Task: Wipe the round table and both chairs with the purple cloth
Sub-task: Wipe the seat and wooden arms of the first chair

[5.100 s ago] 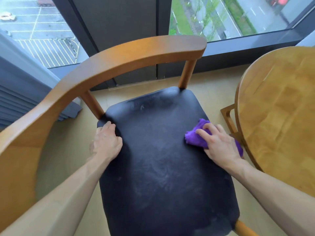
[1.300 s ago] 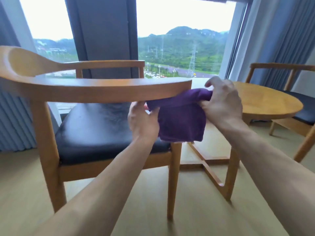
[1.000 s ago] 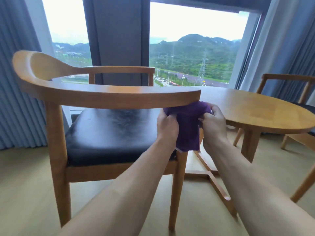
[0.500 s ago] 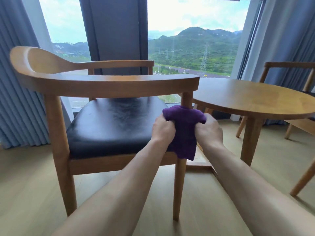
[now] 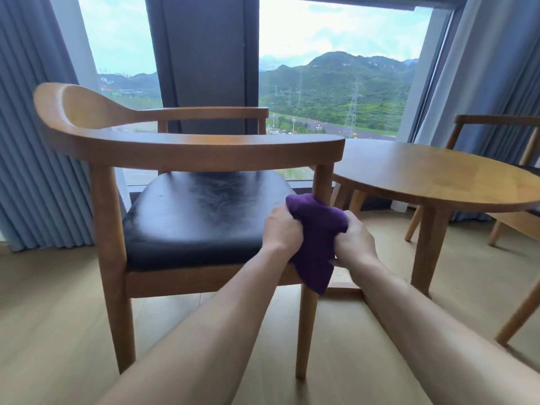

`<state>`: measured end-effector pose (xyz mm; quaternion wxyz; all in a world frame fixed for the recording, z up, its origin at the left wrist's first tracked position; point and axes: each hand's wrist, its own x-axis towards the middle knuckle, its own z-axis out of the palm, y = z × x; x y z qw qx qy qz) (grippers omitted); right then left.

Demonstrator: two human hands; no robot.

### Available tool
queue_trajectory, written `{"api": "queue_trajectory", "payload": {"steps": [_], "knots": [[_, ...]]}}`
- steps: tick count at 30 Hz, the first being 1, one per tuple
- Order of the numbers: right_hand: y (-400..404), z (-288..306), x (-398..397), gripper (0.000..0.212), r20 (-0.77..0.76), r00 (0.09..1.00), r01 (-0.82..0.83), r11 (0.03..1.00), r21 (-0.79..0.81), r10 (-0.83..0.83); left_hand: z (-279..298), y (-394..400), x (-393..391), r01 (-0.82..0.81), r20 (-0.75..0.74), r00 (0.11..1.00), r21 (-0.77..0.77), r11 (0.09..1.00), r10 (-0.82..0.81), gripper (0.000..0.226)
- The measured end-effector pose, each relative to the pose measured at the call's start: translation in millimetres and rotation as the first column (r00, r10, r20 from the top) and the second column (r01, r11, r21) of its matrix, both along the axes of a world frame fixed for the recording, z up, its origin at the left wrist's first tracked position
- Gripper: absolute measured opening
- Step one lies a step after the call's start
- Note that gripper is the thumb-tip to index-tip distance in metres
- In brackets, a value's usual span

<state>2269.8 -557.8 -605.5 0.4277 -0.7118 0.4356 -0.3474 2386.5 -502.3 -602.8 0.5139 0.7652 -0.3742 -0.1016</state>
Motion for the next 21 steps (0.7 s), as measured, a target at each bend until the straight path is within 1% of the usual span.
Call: {"api": "queue_trajectory", "payload": {"steps": [1,3,4,6,8,9,11,13,14,15,17,18,19,21], "knots": [[-1,0,-1,0.041,0.007,1.0,-0.005,1.0,0.017,0.005,5,1,0,0.009,-0.004,1.0,-0.009,1.0,-0.009,0.032],[-5,14,2,0.039,0.056,0.998,0.013,0.999,-0.041,-0.011,21,3,2,0.021,-0.049,0.998,-0.065,0.998,-0.024,0.035],[-7,27,4,0.039,0.101,0.994,0.043,0.994,-0.099,-0.033,31,1,3,0.014,-0.106,0.994,-0.126,0.992,-0.028,0.038],[-10,55,10,0.043,0.223,0.97,0.138,0.976,-0.17,-0.099,47,-3,2,-0.014,-0.236,0.971,-0.25,0.968,-0.047,0.034],[-12,70,13,0.051,0.313,0.941,0.183,0.971,-0.157,-0.126,55,-7,1,-0.052,-0.311,0.949,-0.328,0.943,-0.056,0.032],[-13,69,12,0.053,0.325,0.937,0.182,0.971,-0.152,-0.125,55,-8,1,-0.05,-0.312,0.948,-0.337,0.94,-0.062,0.031],[-10,58,13,0.05,0.265,0.96,0.139,0.978,-0.155,-0.095,44,-11,3,-0.017,-0.272,0.959,-0.313,0.95,-0.073,0.032],[-5,44,13,0.042,0.138,0.989,0.067,0.991,-0.116,-0.05,26,-12,3,0.016,-0.206,0.977,-0.2,0.98,-0.058,0.044],[-3,37,11,0.039,0.073,0.997,0.038,0.996,-0.081,-0.032,18,-11,2,0.015,-0.175,0.984,-0.136,0.991,-0.039,0.044],[-2,30,8,0.036,0.016,1.0,0.022,0.999,-0.043,-0.021,10,-7,0,0.016,-0.163,0.986,-0.109,0.994,-0.033,0.042],[7,19,0,0.03,-0.069,0.997,0.018,1.0,-0.01,-0.019,-2,2,-3,0.028,-0.173,0.983,-0.153,0.988,-0.055,0.045],[14,16,-5,0.027,-0.086,0.996,0.035,0.999,-0.012,-0.036,-5,9,-3,0.031,-0.181,0.981,-0.189,0.982,-0.066,0.047],[22,15,-9,0.025,-0.075,0.996,0.054,0.998,-0.016,-0.055,-7,16,-2,0.032,-0.193,0.978,-0.232,0.972,-0.078,0.046],[43,15,-10,0.025,0.008,0.999,0.043,0.999,-0.008,-0.043,-7,39,-3,0.014,-0.243,0.964,-0.344,0.939,-0.104,0.038]]}}
